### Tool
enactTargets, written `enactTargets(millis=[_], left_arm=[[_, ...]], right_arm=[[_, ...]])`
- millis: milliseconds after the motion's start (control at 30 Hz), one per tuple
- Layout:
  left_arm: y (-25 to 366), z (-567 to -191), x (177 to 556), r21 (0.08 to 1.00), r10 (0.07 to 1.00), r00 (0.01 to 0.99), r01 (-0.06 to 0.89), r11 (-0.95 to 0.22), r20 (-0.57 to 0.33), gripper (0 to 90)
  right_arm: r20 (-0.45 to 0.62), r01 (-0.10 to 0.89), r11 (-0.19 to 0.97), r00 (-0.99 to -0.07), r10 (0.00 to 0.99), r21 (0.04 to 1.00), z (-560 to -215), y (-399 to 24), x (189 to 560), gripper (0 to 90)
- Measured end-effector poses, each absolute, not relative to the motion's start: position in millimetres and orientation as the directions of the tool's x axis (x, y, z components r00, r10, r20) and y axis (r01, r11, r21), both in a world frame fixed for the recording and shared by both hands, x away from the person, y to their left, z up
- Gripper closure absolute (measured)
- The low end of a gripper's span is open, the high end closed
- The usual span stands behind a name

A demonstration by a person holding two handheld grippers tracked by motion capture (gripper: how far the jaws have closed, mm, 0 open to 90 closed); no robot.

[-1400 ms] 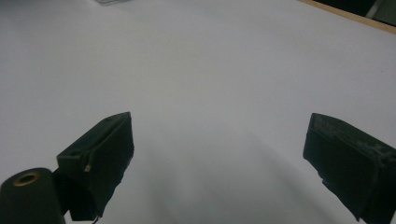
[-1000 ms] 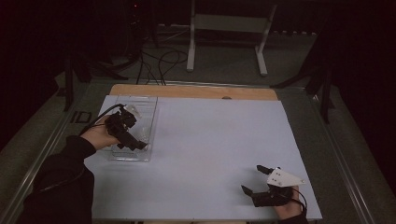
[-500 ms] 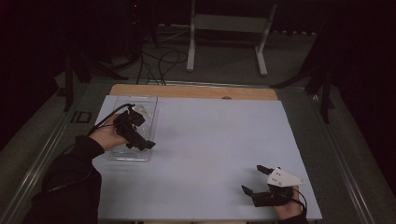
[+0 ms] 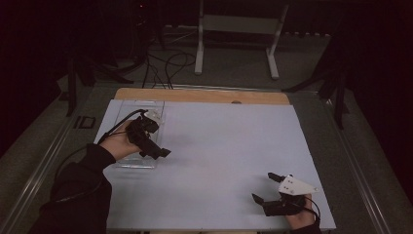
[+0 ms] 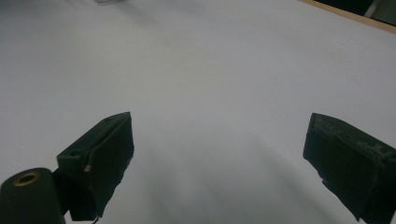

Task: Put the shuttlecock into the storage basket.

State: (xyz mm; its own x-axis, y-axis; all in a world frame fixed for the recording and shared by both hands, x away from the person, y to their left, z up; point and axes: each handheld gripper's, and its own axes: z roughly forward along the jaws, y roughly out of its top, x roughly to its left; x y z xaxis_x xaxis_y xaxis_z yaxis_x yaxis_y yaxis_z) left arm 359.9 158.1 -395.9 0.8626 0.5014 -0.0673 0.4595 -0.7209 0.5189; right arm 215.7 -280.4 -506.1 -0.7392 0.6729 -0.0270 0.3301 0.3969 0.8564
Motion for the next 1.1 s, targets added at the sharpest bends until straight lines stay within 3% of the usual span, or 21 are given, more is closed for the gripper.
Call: enactTargets(millis=[400,1100], left_arm=[[135,-398,346,0.545,0.412,0.908,0.385,-0.745,-0.078,0.2],[112,-418,330,0.565,0.357,0.929,0.344,-0.75,-0.092,0.2]], right_arm=[[-0.027,0.329,0.398,-0.741,0.671,0.856,-506,-281,215,8.5],[-0.033,0.327,0.401,-0.739,0.673,0.856,-505,-281,215,8.5]])
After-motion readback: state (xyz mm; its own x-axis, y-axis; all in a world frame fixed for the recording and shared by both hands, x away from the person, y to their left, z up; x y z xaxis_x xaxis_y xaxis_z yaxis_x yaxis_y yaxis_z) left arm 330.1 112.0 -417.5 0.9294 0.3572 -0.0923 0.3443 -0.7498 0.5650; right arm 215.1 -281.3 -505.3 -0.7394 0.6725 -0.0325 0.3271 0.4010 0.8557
